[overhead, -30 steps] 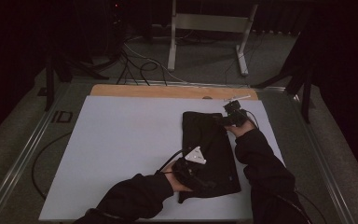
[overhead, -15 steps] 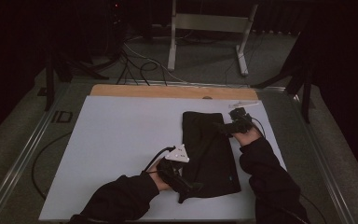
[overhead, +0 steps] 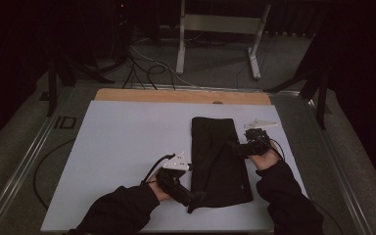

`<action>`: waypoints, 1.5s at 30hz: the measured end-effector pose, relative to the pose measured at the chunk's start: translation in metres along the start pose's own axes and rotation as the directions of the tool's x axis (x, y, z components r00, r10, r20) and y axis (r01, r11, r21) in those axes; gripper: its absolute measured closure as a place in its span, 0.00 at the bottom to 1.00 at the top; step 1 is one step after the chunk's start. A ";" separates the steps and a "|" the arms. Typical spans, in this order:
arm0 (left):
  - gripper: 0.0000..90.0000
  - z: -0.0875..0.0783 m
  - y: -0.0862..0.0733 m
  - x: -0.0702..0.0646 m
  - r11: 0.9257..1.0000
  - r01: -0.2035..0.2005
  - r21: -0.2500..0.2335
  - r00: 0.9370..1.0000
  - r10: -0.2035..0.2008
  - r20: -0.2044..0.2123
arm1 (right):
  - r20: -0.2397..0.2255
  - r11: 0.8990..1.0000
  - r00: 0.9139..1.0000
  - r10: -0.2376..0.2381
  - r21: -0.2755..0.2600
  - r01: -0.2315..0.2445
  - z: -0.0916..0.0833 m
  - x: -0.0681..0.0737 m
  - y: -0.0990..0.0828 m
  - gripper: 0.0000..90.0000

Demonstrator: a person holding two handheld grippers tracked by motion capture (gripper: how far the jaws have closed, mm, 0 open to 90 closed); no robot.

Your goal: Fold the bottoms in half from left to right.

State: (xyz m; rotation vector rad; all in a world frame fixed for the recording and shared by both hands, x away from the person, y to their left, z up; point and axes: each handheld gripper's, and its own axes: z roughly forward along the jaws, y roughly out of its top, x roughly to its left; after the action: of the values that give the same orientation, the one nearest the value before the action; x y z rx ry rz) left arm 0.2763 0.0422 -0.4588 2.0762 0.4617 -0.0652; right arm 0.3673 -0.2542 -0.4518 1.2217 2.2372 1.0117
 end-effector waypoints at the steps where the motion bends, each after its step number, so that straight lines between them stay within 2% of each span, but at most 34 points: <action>1: 0.00 -0.002 -0.001 0.000 1.000 0.002 -0.006 1.000 -0.002 0.003 | -0.002 1.000 1.000 0.001 -0.003 -0.001 -0.003 0.001 -0.002 0.11; 7: 0.00 -0.005 -0.007 0.000 1.000 0.019 -0.012 1.000 -0.019 0.007 | -0.048 1.000 0.999 0.020 -0.009 -0.021 -0.021 0.013 -0.018 0.15; 9: 0.00 -0.006 -0.008 -0.001 1.000 0.014 -0.013 1.000 -0.014 0.003 | -0.053 1.000 0.999 0.007 -0.012 -0.008 -0.027 0.019 -0.022 0.15; 11: 0.00 -0.006 -0.009 -0.002 1.000 0.008 -0.012 1.000 -0.008 0.000 | -0.078 0.999 0.997 0.014 -0.030 -0.017 -0.035 0.024 -0.026 0.15; 13: 0.00 -0.006 -0.009 -0.004 1.000 0.000 -0.010 1.000 0.000 0.001 | -0.077 0.999 0.997 0.014 -0.046 -0.017 -0.043 0.029 -0.030 0.16; 15: 0.00 -0.006 -0.010 -0.005 1.000 0.001 -0.010 1.000 -0.001 0.005 | -0.111 0.998 0.993 0.028 -0.052 -0.034 -0.050 0.033 -0.035 0.16; 18: 0.00 -0.006 -0.012 -0.006 1.000 0.001 -0.006 1.000 -0.001 0.004 | -0.137 0.999 0.990 0.035 -0.036 -0.040 -0.058 0.040 -0.046 0.16; 20: 0.00 -0.006 -0.014 -0.005 1.000 0.004 -0.007 1.000 -0.004 0.005 | -0.137 0.999 0.990 0.035 -0.034 -0.040 -0.063 0.043 -0.055 0.19; 24: 0.00 -0.006 -0.018 -0.006 1.000 0.001 -0.003 1.000 -0.001 0.012 | -0.166 0.998 0.985 0.056 0.014 -0.055 -0.065 0.046 -0.075 0.24; 27: 0.00 -0.006 -0.021 -0.007 1.000 -0.006 -0.011 1.000 0.006 0.012 | -0.188 0.997 0.980 0.071 0.043 -0.064 -0.068 0.049 -0.089 0.34; 28: 0.00 -0.006 -0.022 -0.006 1.000 -0.007 -0.014 1.000 0.008 0.010 | -0.165 0.997 0.984 0.064 0.055 -0.055 -0.068 0.050 -0.093 0.39; 29: 0.00 -0.006 -0.022 -0.005 1.000 -0.004 -0.018 1.000 0.004 0.015 | -0.161 0.997 0.985 0.063 0.061 -0.054 -0.068 0.049 -0.096 0.41; 30: 0.00 -0.005 -0.022 -0.005 1.000 -0.003 -0.019 1.000 0.003 0.017 | -0.173 0.995 0.981 0.088 0.070 -0.076 -0.066 0.047 -0.098 0.47; 31: 0.00 -0.005 -0.022 -0.005 1.000 -0.006 -0.016 1.000 0.006 0.017 | -0.168 0.994 0.981 0.093 0.080 -0.080 -0.064 0.047 -0.099 0.50; 35: 0.00 -0.004 -0.025 -0.007 1.000 -0.004 -0.013 1.000 0.004 0.026 | -0.143 0.989 0.987 0.076 0.137 -0.056 -0.060 0.046 -0.102 0.54; 39: 0.00 -0.005 -0.029 -0.008 1.000 -0.001 -0.007 1.000 0.001 0.022 | -0.151 0.983 0.982 0.113 0.163 -0.088 -0.054 0.041 -0.105 0.62; 42: 0.00 -0.005 -0.032 -0.008 1.000 0.008 0.002 1.000 -0.008 0.019 | -0.160 0.976 0.978 0.131 0.192 -0.099 -0.050 0.038 -0.108 0.75; 45: 0.00 -0.005 -0.034 -0.009 1.000 0.003 0.012 1.000 -0.003 0.016 | -0.162 0.975 0.977 0.138 0.195 -0.105 -0.050 0.038 -0.107 0.94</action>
State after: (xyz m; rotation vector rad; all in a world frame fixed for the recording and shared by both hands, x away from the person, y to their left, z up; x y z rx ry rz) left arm 0.2555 0.0589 -0.4820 2.0853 0.4560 -0.0861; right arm 0.2555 -0.2810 -0.4989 1.4143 2.4641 1.0093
